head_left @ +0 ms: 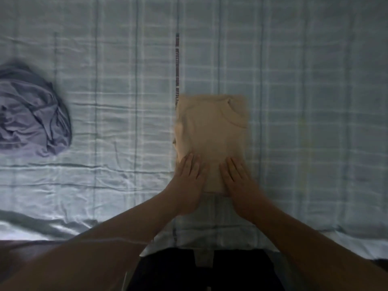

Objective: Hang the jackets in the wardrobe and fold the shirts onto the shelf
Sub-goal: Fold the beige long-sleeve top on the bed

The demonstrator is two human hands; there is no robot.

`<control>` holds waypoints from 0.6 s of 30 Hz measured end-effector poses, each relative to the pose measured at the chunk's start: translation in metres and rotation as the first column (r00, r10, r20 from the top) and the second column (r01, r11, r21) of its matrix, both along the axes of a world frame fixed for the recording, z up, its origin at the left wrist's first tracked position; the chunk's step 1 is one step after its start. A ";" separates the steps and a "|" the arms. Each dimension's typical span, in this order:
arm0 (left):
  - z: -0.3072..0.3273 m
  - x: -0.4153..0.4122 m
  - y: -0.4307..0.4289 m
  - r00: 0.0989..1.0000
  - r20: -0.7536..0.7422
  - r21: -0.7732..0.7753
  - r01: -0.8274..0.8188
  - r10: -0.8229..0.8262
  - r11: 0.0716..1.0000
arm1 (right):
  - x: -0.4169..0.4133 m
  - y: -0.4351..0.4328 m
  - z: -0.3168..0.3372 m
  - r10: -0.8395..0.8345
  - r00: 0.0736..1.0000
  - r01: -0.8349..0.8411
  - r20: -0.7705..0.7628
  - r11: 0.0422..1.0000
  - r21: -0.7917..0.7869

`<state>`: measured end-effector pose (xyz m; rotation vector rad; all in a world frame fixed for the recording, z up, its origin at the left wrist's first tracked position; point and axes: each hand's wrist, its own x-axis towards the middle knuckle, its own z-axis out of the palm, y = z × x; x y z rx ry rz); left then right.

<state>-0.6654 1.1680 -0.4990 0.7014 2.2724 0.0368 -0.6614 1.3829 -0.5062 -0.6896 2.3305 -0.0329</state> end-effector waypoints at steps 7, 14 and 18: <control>0.058 -0.101 -0.018 0.595 0.697 0.034 -0.586 0.401 0.810 | -0.098 0.012 0.064 -0.265 0.826 0.356 0.497 0.930 -0.096; 0.061 -0.175 -0.060 0.235 0.834 0.112 -0.958 0.499 0.263 | -0.208 0.015 0.078 -0.588 0.620 0.757 0.519 0.622 -0.200; 0.046 -0.181 -0.056 0.173 0.830 0.201 -0.980 0.531 0.004 | -0.229 0.009 0.044 -0.811 0.496 0.852 0.311 0.385 -0.355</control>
